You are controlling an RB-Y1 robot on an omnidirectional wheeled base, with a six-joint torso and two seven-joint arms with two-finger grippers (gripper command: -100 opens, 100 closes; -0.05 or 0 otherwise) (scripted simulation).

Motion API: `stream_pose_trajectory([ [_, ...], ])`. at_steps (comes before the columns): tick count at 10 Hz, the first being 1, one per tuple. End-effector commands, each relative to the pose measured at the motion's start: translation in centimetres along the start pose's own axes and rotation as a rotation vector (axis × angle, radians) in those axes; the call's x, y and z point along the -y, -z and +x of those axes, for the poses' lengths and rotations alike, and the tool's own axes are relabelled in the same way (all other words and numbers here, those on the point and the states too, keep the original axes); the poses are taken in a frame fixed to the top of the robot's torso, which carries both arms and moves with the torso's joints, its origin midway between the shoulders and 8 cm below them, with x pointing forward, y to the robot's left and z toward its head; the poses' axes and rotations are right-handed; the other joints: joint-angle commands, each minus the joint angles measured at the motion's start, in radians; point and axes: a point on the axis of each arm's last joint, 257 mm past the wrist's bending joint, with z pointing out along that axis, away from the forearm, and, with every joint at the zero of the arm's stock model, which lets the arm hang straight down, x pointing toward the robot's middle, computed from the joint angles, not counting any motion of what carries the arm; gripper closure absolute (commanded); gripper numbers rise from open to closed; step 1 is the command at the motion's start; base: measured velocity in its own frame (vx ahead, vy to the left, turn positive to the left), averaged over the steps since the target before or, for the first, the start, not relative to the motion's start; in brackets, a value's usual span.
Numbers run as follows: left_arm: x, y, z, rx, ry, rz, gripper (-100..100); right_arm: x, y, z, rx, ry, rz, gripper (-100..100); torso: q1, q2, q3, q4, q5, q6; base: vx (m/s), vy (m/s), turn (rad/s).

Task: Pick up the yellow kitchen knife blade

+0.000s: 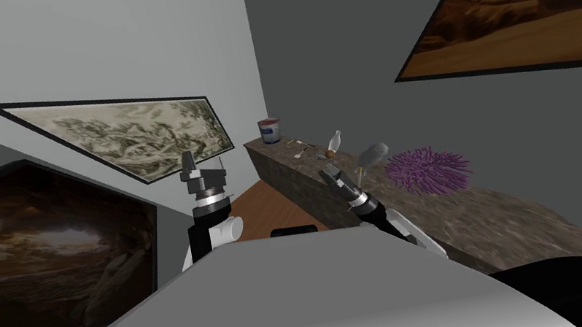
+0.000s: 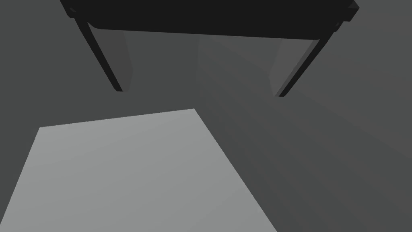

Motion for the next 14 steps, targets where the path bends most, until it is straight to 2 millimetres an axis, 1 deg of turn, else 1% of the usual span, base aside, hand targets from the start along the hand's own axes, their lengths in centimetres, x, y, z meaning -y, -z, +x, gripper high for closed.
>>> stream_pose_trajectory([
  [1, 0.0, 0.0, 0.0, 0.0, 0.0, 0.0, 0, 0.4, 0.6, 1.2, -0.056, 0.034, -0.009, -100, 0.0, 0.0, 0.0, 0.0, 0.0, 0.0, -0.033, 0.011, 0.066],
  [2, 0.0, 0.0, 0.0, 0.0, 0.0, 0.0, 0, 0.5, 1.3, 2.7, -0.109, 0.076, -0.008, -100, -0.001, -0.001, 0.0, 0.0, 0.0, 0.001, -0.027, 0.023, 0.137],
  [3, 0.0, 0.0, 0.0, 0.0, 0.0, 0.0, 0, 0.4, 1.5, 3.1, -0.134, 0.085, -0.021, -100, 0.0, -0.001, 0.0, 0.0, 0.0, 0.0, -0.026, 0.013, 0.074],
  [4, 0.0, 0.0, 0.0, 0.0, 0.0, 0.0, 0, 0.6, 2.3, 4.6, -0.189, 0.127, -0.024, -100, -0.001, -0.001, 0.0, 0.0, 0.0, 0.001, -0.031, 0.018, 0.106],
  [5, 0.0, 0.0, 0.0, 0.0, 0.0, 0.0, 0, 0.5, 2.6, 4.9, -0.214, 0.136, -0.037, -100, 0.0, -0.001, 0.0, 0.0, 0.0, 0.001, 0.011, 0.009, 0.033],
  [6, 0.0, 0.0, 0.0, 0.0, 0.0, 0.0, 0, 0.7, 3.5, 6.5, -0.266, 0.175, -0.042, -100, -0.001, -0.003, -0.001, 0.0, 0.0, 0.001, 0.022, 0.026, 0.085],
  [8, 0.0, 0.0, 0.0, 0.0, 0.0, 0.0, 0, 0.7, 3.9, 6.8, -0.299, 0.188, -0.059, -100, 0.0, -0.004, -0.002, -0.001, 0.0, 0.001, 0.009, 0.011, 0.032],
  [9, 0.0, 0.0, 0.0, 0.0, 0.0, 0.0, 0, 0.8, 5.1, 8.4, -0.358, 0.23, -0.071, -100, -0.001, -0.003, -0.002, -0.001, 0.0, 0.001, 0.014, 0.017, 0.058],
  [10, 0.0, 0.0, 0.0, 0.0, 0.0, 0.0, 0, 0.8, 5.5, 8.6, -0.381, 0.239, -0.084, -100, 0.0, -0.004, -0.002, -0.001, 0.0, 0.0, 0.005, 0.007, 0.052],
  [11, 0.0, 0.0, 0.0, 0.0, 0.0, 0.0, 0, 1.0, 6.7, 10.1, -0.437, 0.277, -0.097, -100, -0.001, -0.003, -0.002, -0.001, 0.0, 0.001, 0.01, 0.014, 0.08],
  [12, 0.0, 0.0, 0.0, 0.0, 0.0, 0.0, 0, 1.1, 7.1, 10.3, -0.461, 0.287, -0.111, -100, -0.001, -0.004, -0.002, -0.001, 0.0, 0.0, 0.021, 0.025, 0.074],
  [14, 0.0, 0.0, 0.0, 0.0, 0.0, 0.0, 0, 1.1, 7.2, 10.3, -0.464, 0.288, -0.112, -100, -0.001, -0.003, -0.002, -0.001, 0.0, 0.001, -0.008, -0.009, -0.012],
])
